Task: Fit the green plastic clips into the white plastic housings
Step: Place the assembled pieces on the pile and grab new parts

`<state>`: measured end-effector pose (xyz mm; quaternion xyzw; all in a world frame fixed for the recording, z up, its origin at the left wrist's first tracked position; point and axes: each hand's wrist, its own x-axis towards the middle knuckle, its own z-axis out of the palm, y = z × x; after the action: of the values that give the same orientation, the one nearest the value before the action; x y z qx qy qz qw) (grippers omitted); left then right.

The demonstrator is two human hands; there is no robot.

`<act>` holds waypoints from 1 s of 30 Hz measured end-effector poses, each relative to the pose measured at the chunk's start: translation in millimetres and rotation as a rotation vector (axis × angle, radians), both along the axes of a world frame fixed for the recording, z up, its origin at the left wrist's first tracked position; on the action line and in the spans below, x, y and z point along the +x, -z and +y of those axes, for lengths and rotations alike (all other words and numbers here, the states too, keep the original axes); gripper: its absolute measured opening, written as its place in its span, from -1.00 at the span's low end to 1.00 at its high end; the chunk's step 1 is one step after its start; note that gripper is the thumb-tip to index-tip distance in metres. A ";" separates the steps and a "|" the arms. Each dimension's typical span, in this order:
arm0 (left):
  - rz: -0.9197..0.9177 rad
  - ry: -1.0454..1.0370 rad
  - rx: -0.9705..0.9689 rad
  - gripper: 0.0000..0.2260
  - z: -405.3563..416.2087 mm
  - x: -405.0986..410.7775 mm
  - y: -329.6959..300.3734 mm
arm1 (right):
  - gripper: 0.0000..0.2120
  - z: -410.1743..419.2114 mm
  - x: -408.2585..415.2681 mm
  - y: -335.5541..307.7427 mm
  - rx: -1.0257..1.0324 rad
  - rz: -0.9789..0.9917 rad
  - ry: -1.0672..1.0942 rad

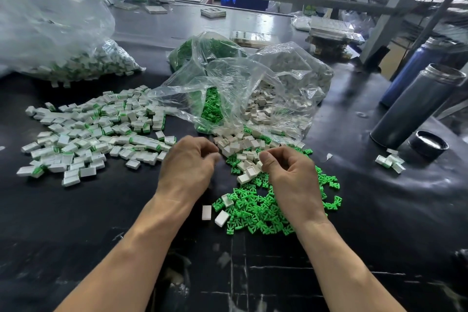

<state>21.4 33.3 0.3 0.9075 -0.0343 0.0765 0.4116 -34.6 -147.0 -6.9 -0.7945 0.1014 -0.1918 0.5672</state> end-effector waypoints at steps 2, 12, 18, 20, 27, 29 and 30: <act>-0.014 -0.085 0.112 -0.97 7.3 5.7 -1.3 | -0.87 0.1 -0.9 0.4 -0.022 -0.003 0.006; -0.033 -0.317 0.482 -0.85 31.7 20.5 2.1 | -0.87 -8.3 -0.7 1.0 -0.139 0.060 0.055; -0.005 -0.243 0.501 -0.83 26.2 17.2 -1.6 | -0.95 -16.9 2.0 0.7 -0.258 0.137 0.105; -0.053 -0.162 0.383 -0.87 17.5 10.7 -5.0 | -0.97 -20.6 2.7 -1.1 -0.296 0.166 0.124; 0.061 0.176 0.123 -0.78 -21.0 -18.9 -6.6 | -0.91 -33.2 1.8 -8.3 -0.497 0.328 0.131; 0.052 0.194 0.162 -0.72 -24.9 -20.5 -5.4 | -0.88 -32.9 0.9 -9.5 -0.485 0.361 0.081; 0.059 0.199 0.176 -0.71 -26.0 -20.8 -5.1 | -0.88 -32.0 0.7 -10.1 -0.477 0.375 0.051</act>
<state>0.7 7.3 5.5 0.9341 -0.1184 0.0055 0.3368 -33.9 -179.0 3.2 -0.9240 0.1764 -0.0746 0.3309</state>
